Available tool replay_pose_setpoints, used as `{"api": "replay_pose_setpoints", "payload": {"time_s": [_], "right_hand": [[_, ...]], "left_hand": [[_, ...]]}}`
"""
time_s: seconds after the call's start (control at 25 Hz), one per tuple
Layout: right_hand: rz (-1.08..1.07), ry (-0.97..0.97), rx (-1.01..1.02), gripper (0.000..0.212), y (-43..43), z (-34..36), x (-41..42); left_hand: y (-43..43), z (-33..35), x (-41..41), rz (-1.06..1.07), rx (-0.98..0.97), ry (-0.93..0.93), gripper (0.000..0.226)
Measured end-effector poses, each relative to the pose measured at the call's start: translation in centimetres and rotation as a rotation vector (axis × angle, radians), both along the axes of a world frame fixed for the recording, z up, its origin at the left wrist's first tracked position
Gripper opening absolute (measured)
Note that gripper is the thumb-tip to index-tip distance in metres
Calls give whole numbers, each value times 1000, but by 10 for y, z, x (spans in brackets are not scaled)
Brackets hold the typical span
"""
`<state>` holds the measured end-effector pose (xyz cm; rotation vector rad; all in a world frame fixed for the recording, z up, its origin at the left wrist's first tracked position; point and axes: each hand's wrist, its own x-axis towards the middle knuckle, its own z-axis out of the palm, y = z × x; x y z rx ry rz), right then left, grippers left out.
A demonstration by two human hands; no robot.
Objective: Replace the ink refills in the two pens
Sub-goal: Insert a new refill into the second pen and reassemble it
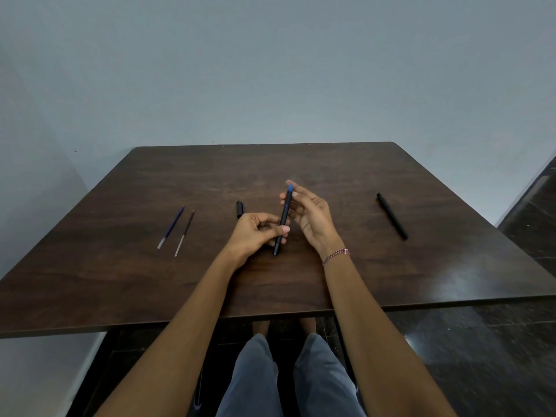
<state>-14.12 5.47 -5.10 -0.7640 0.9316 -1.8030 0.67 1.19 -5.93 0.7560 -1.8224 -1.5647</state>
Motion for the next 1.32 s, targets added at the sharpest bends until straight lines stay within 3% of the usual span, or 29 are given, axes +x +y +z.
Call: {"api": "replay_pose_setpoints", "payload": {"time_s": [0.36,0.68,0.96,1.04,1.2,1.32], "right_hand": [[-4,70,34,13,-3,-2,2],[29,18,39,19,-3,-1,1],[-56,103,81,17,-3,1,2],[-44,73,84,14,-2,2,2],[12,14,62,29,1,3,0],[8,14,45,25,2,2,0]], "left_hand": [[1,1,1,-8,-6,-3,19],[2,3,-1,-9,-23,-8,19],[2,2,0,-28,-24,-34,18],[2,2,0,-33,-21,-34,19],[1,3,0,-32,-20,-29,17],[2,3,1,-31,-24,-28,15]]}}
